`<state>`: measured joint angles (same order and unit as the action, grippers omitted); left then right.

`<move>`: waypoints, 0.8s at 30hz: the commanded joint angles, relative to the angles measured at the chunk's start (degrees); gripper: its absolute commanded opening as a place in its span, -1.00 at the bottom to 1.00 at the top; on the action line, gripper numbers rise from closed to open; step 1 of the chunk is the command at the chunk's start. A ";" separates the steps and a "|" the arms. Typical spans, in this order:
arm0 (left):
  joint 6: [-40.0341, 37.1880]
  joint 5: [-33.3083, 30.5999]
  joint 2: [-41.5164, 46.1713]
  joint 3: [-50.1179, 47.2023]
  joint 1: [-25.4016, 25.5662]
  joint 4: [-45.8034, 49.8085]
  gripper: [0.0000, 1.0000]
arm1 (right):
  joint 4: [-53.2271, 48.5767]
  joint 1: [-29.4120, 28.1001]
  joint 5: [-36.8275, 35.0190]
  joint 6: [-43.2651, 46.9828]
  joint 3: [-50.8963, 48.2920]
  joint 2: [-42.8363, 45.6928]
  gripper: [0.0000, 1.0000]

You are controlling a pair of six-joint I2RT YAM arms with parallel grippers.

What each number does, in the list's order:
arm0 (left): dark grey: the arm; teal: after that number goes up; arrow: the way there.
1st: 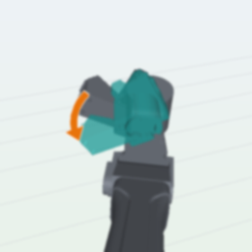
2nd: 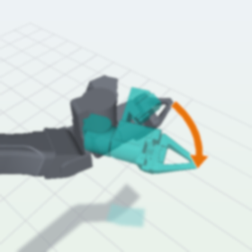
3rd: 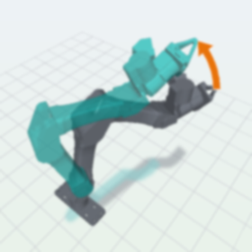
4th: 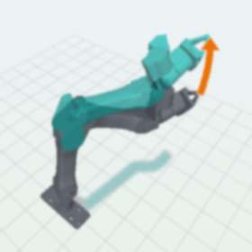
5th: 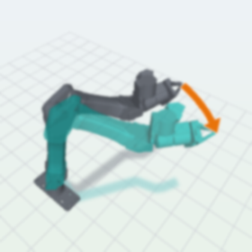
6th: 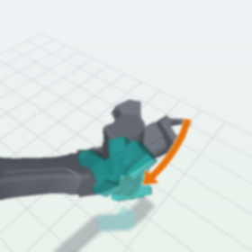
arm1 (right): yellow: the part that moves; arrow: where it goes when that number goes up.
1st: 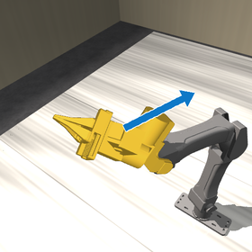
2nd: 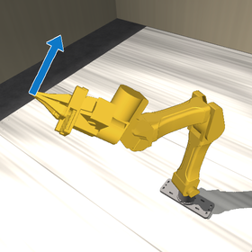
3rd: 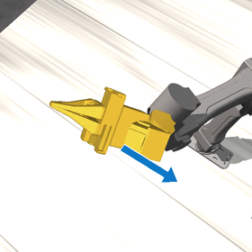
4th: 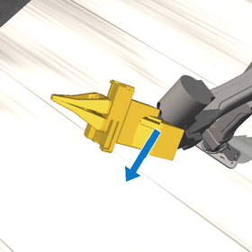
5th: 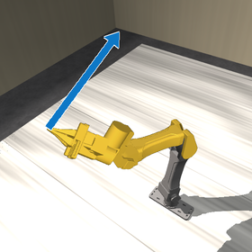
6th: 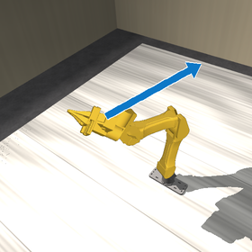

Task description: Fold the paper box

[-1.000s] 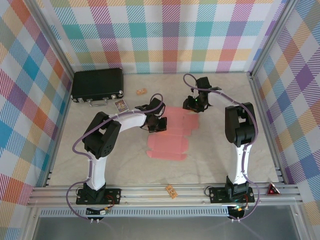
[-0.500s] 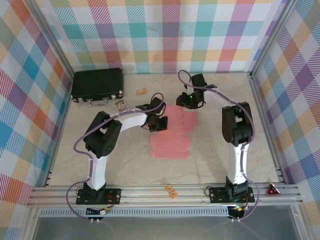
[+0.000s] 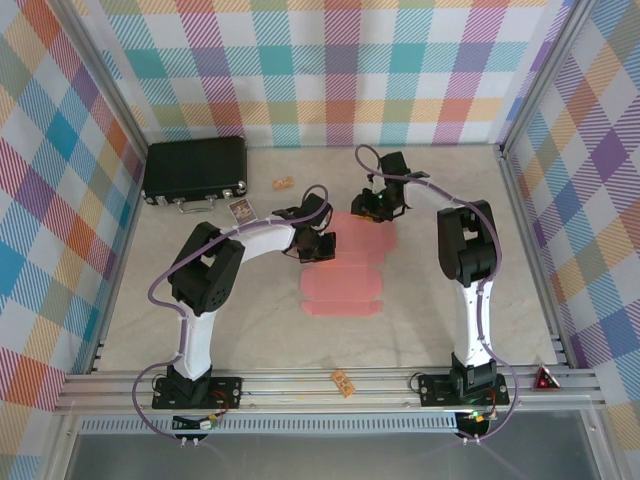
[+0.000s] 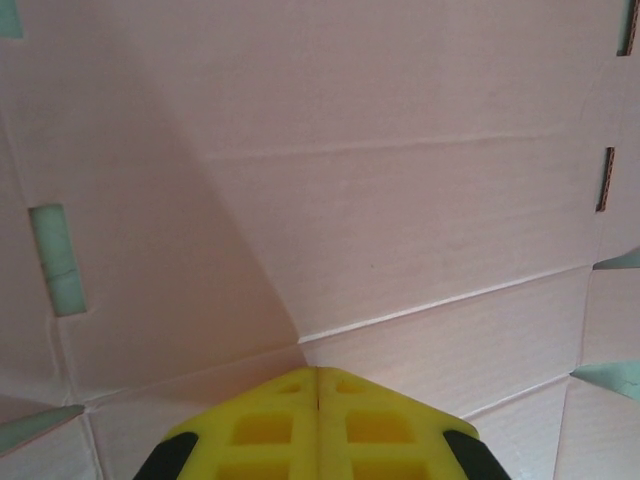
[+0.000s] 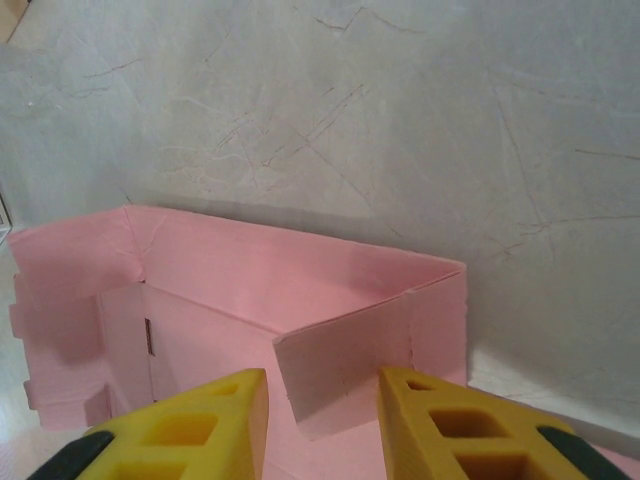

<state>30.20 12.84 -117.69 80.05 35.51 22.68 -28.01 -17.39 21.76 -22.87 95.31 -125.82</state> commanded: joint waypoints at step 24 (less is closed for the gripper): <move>-7.18 -14.52 18.49 -7.94 -2.71 12.24 -0.65 | 1.60 -12.36 -9.60 -1.30 -24.28 21.26 -0.42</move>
<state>24.01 0.75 -100.38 75.05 34.37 34.35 -27.40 -28.60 13.85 -22.50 71.75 -104.49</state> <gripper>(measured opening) 0.169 0.293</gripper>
